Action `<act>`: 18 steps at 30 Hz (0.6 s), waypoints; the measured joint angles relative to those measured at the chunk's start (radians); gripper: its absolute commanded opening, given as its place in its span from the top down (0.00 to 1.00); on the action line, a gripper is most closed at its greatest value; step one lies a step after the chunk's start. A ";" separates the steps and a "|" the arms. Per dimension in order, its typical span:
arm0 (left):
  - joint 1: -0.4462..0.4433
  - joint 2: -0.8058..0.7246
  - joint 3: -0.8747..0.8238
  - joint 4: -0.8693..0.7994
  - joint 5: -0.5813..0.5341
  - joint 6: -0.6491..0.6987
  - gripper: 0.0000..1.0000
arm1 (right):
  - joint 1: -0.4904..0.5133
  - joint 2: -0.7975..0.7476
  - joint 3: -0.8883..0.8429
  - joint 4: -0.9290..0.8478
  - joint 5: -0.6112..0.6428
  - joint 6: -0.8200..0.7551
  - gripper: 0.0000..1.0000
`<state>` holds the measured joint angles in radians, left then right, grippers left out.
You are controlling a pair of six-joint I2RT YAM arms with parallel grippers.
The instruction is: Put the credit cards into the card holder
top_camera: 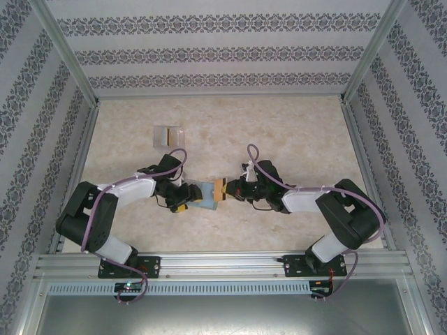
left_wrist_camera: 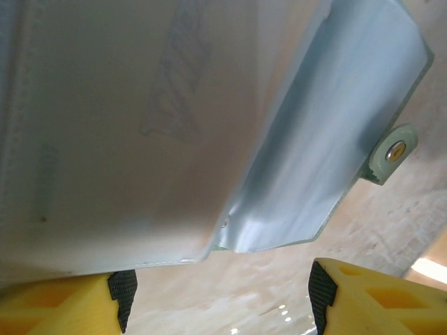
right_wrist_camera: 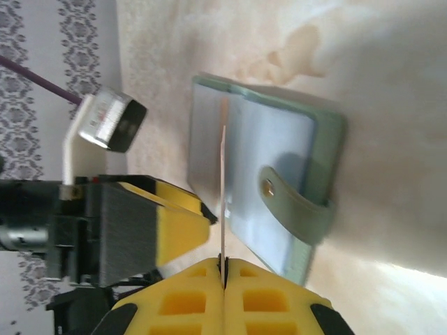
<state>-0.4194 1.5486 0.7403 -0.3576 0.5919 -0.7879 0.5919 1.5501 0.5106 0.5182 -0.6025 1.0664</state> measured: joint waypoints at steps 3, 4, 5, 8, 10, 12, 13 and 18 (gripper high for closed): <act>-0.045 0.037 0.037 0.010 -0.012 -0.048 0.32 | -0.021 -0.041 -0.013 -0.088 0.025 -0.042 1.00; -0.061 0.049 0.049 0.023 -0.012 -0.061 0.32 | -0.029 -0.062 -0.014 -0.121 0.035 -0.056 1.00; -0.078 0.061 0.060 0.037 -0.012 -0.071 0.31 | -0.034 -0.080 -0.014 -0.147 0.043 -0.070 1.00; -0.117 0.074 0.076 0.094 -0.001 -0.086 0.30 | -0.040 -0.144 -0.005 -0.245 0.073 -0.125 1.00; -0.134 0.070 0.094 0.109 0.007 -0.085 0.30 | -0.031 -0.172 0.017 -0.309 0.101 -0.164 1.00; -0.134 0.045 0.109 0.110 0.003 -0.081 0.31 | -0.016 -0.178 0.038 -0.344 0.121 -0.189 1.00; -0.127 0.019 0.109 0.110 -0.002 -0.080 0.31 | -0.006 -0.177 0.051 -0.360 0.129 -0.200 1.00; -0.048 -0.147 0.107 0.090 -0.054 -0.080 0.30 | 0.080 -0.101 0.160 -0.384 0.177 -0.232 1.00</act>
<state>-0.4679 1.4014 0.8474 -0.2680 0.5381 -0.8677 0.6716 1.4487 0.6708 0.1341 -0.4259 0.8349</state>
